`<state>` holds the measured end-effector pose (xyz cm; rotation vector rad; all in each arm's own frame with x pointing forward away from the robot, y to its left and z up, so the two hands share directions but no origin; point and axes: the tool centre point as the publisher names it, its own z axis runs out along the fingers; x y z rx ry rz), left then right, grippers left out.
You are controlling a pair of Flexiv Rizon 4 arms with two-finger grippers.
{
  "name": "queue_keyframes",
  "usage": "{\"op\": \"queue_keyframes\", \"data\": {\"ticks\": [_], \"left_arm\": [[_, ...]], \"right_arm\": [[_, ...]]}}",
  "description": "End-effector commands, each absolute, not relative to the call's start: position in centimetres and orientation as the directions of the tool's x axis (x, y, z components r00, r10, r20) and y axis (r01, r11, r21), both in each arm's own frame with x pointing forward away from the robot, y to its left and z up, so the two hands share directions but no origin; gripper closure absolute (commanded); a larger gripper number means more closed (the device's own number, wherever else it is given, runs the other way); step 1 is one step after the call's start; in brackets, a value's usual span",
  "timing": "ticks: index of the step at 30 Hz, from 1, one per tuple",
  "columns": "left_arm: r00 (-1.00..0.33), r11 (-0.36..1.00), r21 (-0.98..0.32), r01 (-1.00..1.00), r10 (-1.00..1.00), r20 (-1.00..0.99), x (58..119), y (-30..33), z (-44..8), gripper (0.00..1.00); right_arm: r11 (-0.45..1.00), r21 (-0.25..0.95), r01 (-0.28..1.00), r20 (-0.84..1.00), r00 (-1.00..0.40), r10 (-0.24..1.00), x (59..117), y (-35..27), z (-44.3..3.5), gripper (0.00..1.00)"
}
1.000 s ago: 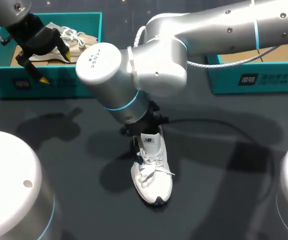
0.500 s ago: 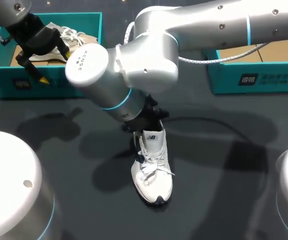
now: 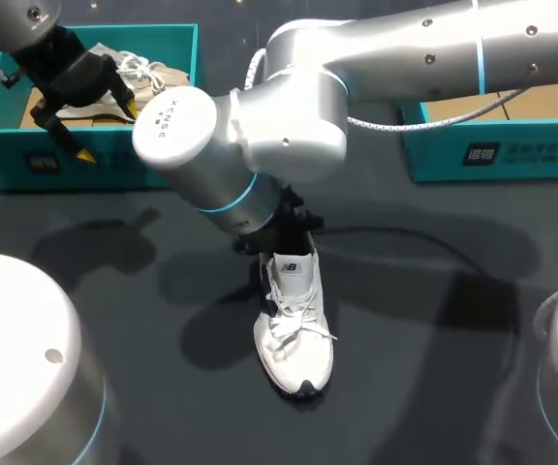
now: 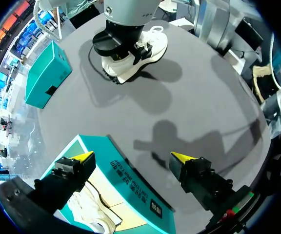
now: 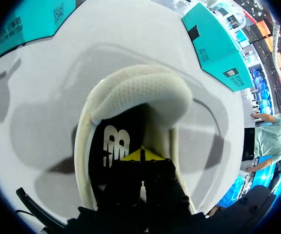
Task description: Take the shoe out of the shoebox, open the shoe tongue, remove and reinsert the insole, then place the shoe into the shoebox
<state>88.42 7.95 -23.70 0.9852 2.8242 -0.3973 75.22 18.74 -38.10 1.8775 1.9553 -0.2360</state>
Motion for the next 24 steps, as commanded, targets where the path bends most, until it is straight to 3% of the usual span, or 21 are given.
{"op": "queue_keyframes", "data": {"ticks": [1,7,24], "left_arm": [[-0.779,0.753,-0.203,0.626,0.594,-0.201,88.4,8.0,-23.7,0.0],[-0.779,0.753,-0.203,0.626,0.594,-0.201,88.4,8.0,-23.7,0.0],[-0.779,0.753,-0.203,0.626,0.594,-0.201,88.4,8.0,-23.7,0.0]], "right_arm": [[0.074,0.224,0.972,-0.465,0.04,0.884,73.7,20.0,-34.9,1.0],[0.069,0.223,0.972,-0.521,0.059,0.852,73.3,20.3,-34.1,1.0],[0.115,0.111,0.987,-0.439,-0.055,0.897,74.5,19.3,-38.8,1.0]]}}
